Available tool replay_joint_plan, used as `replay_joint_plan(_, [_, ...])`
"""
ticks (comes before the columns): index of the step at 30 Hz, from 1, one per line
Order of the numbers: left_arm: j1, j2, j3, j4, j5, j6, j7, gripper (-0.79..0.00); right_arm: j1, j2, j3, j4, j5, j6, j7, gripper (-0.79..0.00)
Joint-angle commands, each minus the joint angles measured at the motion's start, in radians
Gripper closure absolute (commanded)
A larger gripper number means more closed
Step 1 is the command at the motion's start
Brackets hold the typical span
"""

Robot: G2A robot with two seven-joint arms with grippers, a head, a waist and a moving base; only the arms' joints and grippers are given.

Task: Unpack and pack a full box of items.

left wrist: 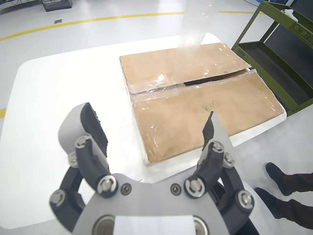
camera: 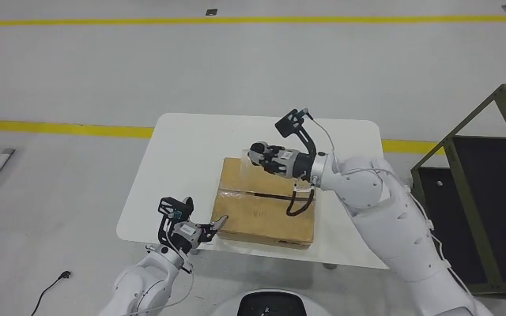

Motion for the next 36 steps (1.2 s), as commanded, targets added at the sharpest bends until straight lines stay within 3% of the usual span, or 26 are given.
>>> replay_joint_plan(1, [0.001,0.0,-0.001,0.0,0.0,0.0,0.001,-0.785,0.029,-0.007,-0.026,0.022,0.0,0.005,0.009,0.0])
replay_joint_plan(12, [-0.004,-0.001,0.008,-0.003,-0.009,-0.003,0.004,-0.785,0.09,-0.031,-0.101,0.091,0.014,0.008,-0.001,0.0])
replay_joint_plan(25, [-0.174,-0.034,0.16,0.052,-0.108,0.095,-0.142,-0.785,0.123,-0.039,-0.117,0.102,-0.003,0.026,0.033,0.0])
replay_joint_plan(36, [-0.265,-0.054,0.202,0.126,-0.232,0.135,-0.179,-0.785,0.126,-0.042,-0.126,0.104,0.008,0.021,0.074,0.0])
